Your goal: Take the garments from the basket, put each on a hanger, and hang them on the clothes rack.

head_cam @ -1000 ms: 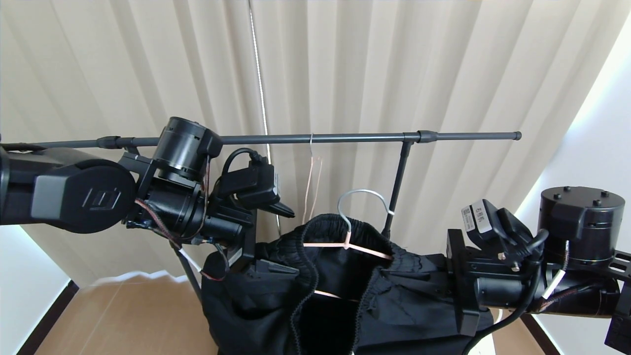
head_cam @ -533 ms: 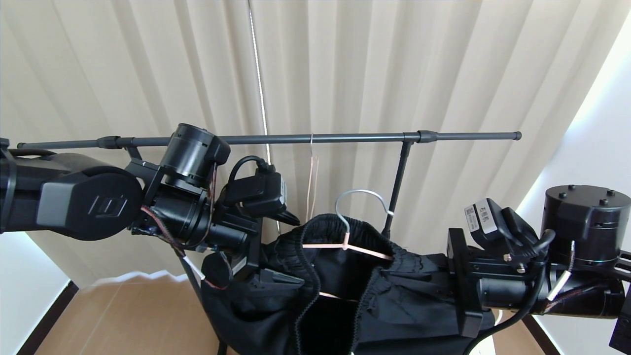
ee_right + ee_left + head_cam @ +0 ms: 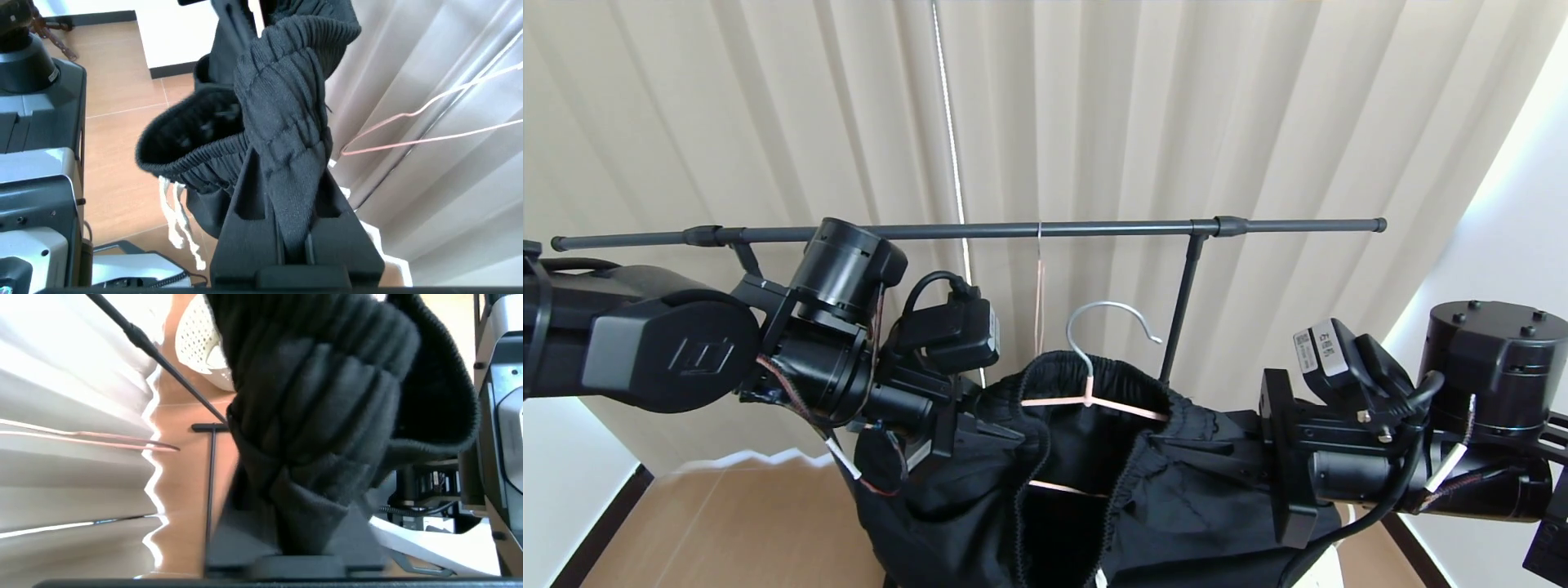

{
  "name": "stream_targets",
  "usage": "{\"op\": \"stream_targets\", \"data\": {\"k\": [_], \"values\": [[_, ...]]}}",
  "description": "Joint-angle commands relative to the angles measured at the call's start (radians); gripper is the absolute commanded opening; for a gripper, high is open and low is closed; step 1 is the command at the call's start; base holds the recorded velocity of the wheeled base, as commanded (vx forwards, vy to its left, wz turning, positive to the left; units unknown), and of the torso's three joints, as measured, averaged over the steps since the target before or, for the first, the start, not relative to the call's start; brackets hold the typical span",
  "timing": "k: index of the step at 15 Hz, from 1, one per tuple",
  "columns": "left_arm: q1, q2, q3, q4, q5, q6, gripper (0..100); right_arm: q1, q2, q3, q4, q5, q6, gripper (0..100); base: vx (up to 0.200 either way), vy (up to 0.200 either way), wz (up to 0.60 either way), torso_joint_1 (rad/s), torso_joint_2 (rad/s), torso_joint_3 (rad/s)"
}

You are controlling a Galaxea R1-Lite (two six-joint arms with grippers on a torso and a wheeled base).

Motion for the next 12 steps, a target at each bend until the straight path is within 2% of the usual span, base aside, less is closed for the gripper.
{"op": "stream_targets", "data": {"k": [1, 5, 8, 9, 12], "values": [[0.003, -0.008, 0.004, 0.001, 0.001, -0.002, 0, 0.0, 0.014, -0.005, -0.003, 0.0, 0.0, 0, 0.0, 0.0, 0.0, 0.0, 0.0, 0.0], [0.007, -0.005, 0.005, -0.036, 0.003, -0.025, 0, -0.001, 0.053, -0.005, -0.075, 0.0, 0.006, 0, 0.0, 0.0, 0.0, 0.0, 0.0, 0.0], [0.007, -0.007, 0.008, -0.056, 0.004, -0.051, 0, -0.003, 0.052, -0.002, -0.076, 0.0, 0.022, 0, 0.0, 0.0, 0.0, 0.0, 0.0, 0.0], [0.007, -0.008, 0.011, -0.058, 0.004, -0.051, 0, -0.005, 0.05, -0.003, -0.075, 0.0, 0.026, 100, 0.0, 0.0, 0.0, 0.0, 0.0, 0.0], [0.012, -0.017, 0.011, -0.064, 0.004, -0.051, 0, -0.021, 0.046, 0.003, -0.075, 0.002, 0.032, 100, 0.0, 0.0, 0.0, 0.0, 0.0, 0.0]]}}
